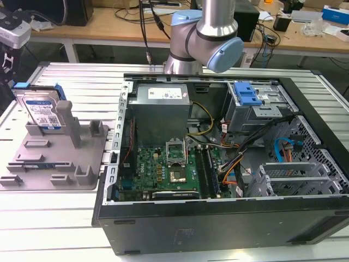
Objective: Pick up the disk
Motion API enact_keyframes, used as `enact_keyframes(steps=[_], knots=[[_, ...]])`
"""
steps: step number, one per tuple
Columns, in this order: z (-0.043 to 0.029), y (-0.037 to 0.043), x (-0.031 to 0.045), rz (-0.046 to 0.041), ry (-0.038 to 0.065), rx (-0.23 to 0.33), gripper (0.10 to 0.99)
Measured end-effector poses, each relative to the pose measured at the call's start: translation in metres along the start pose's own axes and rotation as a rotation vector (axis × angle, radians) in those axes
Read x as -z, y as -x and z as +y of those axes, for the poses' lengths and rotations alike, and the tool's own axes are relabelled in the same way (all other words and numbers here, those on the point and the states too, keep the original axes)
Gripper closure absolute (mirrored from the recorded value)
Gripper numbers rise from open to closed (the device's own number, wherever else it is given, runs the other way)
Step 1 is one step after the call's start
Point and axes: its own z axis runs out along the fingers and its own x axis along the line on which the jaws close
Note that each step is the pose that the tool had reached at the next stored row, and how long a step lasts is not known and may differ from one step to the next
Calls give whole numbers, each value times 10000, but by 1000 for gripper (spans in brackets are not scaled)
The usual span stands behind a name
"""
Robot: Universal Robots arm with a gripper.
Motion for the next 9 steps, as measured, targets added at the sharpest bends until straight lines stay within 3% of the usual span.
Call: enact_keyframes(steps=[1,3,5,8,9], knots=[[0,0,0,13,0,332,608],[0,0,0,30,0,779,608],[0,0,0,45,0,1171,482],[2,3,0,68,-1,1764,482],[2,3,0,84,-1,2191,482]])
